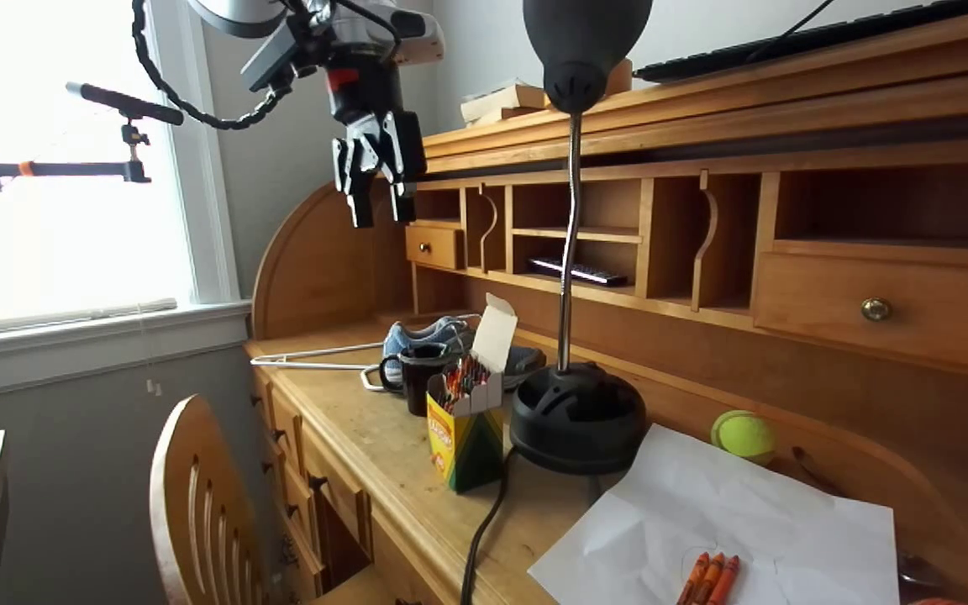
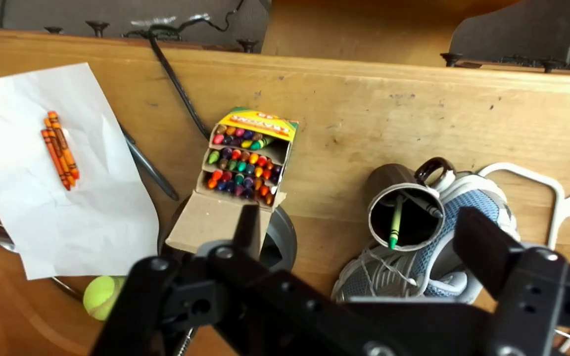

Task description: Remove the crayon from the mug and put it in the box.

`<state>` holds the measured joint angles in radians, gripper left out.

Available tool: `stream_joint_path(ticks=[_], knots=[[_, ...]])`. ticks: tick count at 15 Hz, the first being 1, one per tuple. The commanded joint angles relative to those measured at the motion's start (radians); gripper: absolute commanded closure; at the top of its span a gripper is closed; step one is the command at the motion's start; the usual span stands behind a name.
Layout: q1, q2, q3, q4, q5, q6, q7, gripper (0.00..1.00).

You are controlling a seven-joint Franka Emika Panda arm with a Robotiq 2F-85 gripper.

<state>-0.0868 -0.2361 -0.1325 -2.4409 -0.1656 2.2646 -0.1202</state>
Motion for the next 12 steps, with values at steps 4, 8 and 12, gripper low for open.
stream_joint_path(ticks=[4,8,12], knots=[[-0.005,0.018,-0.043,-0.049,0.120,0.129,-0.203,0.00],[-0.001,0.025,-0.051,-0.050,0.141,0.136,-0.236,0.00],[0.009,0.085,-0.031,-0.052,0.164,0.165,-0.186,0.00]])
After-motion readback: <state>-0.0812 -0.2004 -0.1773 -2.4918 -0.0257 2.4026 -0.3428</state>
